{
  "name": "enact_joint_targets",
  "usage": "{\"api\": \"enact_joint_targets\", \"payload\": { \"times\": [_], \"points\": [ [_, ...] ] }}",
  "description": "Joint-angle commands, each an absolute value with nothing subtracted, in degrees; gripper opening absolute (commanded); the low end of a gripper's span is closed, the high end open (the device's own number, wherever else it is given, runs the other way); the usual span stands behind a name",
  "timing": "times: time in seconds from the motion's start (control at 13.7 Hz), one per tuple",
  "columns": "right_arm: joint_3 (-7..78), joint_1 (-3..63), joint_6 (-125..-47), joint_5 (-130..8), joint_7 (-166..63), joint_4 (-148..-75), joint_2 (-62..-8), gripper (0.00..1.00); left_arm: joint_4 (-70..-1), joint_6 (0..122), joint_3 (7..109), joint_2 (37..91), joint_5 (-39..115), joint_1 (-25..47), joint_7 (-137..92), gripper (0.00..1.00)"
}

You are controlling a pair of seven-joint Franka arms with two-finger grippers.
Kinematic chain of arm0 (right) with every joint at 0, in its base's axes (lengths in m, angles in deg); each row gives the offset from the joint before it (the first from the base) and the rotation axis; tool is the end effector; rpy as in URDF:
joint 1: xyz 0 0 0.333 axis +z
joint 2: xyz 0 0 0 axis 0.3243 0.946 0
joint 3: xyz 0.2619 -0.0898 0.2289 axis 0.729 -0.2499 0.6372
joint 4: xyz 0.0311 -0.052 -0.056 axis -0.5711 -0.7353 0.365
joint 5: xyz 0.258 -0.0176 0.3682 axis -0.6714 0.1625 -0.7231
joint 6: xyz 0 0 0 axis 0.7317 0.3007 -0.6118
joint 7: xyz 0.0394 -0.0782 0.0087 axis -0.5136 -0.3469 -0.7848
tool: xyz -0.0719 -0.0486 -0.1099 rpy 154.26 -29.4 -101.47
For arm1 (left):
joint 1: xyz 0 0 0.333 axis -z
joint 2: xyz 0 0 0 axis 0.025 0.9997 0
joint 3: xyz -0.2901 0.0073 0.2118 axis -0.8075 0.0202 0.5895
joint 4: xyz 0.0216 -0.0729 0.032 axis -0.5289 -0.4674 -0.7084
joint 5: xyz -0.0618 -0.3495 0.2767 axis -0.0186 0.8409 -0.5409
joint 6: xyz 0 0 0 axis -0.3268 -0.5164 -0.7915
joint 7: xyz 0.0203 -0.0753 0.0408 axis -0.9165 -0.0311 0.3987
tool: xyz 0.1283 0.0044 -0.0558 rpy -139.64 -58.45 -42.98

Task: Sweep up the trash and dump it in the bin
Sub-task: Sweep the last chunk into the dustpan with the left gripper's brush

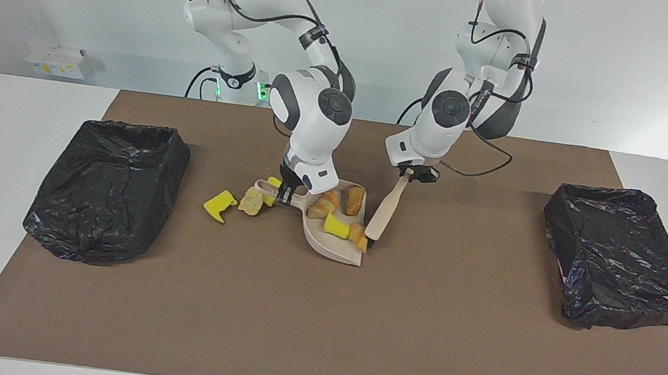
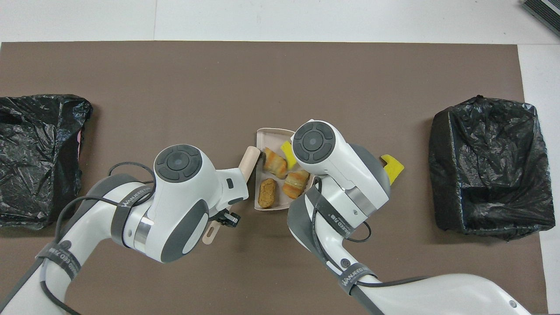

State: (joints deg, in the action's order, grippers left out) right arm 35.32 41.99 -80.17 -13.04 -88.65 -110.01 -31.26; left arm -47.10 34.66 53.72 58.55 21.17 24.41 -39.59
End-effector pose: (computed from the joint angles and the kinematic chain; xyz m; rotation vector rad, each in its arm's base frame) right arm 0.6058 0.3119 0.3361 2.1840 1.9391 -0.2936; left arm 0.4721 -0.3277 0.3422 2.9346 -0.8160 -0.4025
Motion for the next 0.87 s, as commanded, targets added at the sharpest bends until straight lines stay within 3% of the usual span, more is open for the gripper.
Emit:
{"api": "enact_joint_targets", "payload": {
  "times": [0.0, 0.36, 0.8],
  "points": [
    [36.0, 41.8, -84.0, -16.0, -88.3, -111.0, -31.5, 0.0, -48.4, 35.5, 54.3, 57.0, 22.7, 27.5, -36.8, 0.0],
    [36.0, 41.3, -83.4, -16.3, -89.1, -109.8, -31.7, 0.0, -46.4, 34.3, 54.7, 57.7, 23.0, 26.7, -35.0, 0.0],
    [36.1, 38.9, -80.4, -16.6, -91.2, -108.0, -33.1, 0.0, -46.2, 32.5, 55.0, 56.1, 22.0, 26.6, -17.0, 0.0]
  ]
}}
